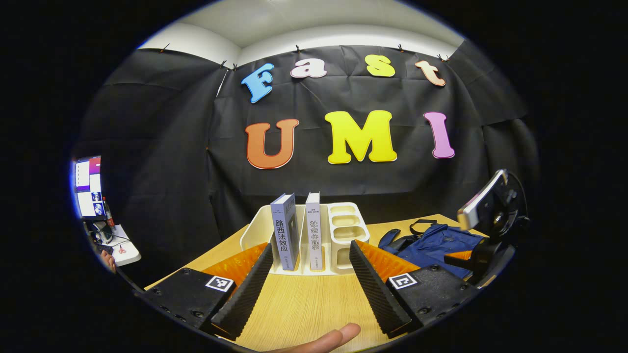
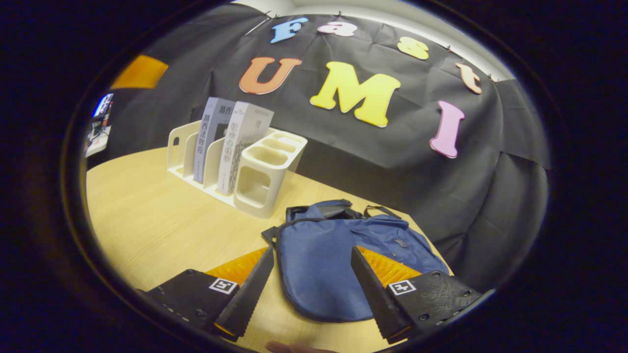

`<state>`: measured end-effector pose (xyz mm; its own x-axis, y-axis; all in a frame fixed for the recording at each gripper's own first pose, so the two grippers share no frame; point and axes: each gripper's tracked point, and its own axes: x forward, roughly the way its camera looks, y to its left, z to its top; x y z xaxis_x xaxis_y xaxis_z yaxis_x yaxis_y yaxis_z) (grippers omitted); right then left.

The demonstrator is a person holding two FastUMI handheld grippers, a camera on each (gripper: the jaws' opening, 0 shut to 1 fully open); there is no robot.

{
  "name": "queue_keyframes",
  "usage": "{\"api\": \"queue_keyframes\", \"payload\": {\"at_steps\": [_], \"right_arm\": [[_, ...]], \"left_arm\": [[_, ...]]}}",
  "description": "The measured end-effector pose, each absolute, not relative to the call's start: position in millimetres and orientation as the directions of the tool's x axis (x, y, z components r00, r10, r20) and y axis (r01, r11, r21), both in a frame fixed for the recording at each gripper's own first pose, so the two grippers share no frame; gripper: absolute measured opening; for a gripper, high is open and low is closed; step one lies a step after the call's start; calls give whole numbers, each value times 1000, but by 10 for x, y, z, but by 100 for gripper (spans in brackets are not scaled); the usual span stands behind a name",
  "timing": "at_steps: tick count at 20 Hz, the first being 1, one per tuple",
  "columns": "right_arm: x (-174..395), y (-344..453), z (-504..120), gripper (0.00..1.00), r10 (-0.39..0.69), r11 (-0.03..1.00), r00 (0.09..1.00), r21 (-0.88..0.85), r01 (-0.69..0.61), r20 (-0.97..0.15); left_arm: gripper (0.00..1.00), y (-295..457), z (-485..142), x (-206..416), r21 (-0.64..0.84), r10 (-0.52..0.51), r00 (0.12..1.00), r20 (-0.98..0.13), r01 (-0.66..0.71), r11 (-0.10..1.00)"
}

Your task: Open the schoolbag, grab two books from the bookshelf and put them into the schoolbag.

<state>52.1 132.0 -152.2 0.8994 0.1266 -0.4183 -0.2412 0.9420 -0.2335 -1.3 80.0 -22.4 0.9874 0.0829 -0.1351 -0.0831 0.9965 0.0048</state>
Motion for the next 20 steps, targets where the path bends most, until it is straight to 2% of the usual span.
{"api": "queue_keyframes", "payload": {"at_steps": [7,10,12,13,15,16,17,18,20], "right_arm": [[665,1389,-1845,98,24,892,890,-393,-225,-455],[728,1405,-1899,93,-10,869,898,-448,-211,-441],[768,1367,-1989,97,-44,851,890,-483,-204,-453],[789,1348,-2009,92,-61,848,888,-493,-195,-457],[842,1285,-1940,94,-93,829,900,-534,-166,-425],[846,1263,-1896,84,-104,820,908,-552,-152,-405],[854,1243,-1867,82,-112,813,911,-564,-145,-396],[852,1224,-1851,74,-116,810,911,-569,-143,-395],[843,1200,-1714,75,-119,801,922,-584,-130,-369]], "left_arm": [[98,805,-248,16,20,69,988,-139,-67,998],[99,837,-298,42,16,75,984,-158,-74,997],[99,909,-350,63,12,95,980,-175,-94,995],[99,924,-372,74,5,99,978,-182,-99,995],[99,936,-401,91,-6,101,976,-191,-104,995],[99,955,-404,103,-9,105,975,-194,-109,994],[99,973,-426,113,-11,108,974,-197,-112,994],[99,981,-422,118,-14,110,974,-200,-115,993],[99,987,-439,121,-22,112,972,-205,-119,993]]}}
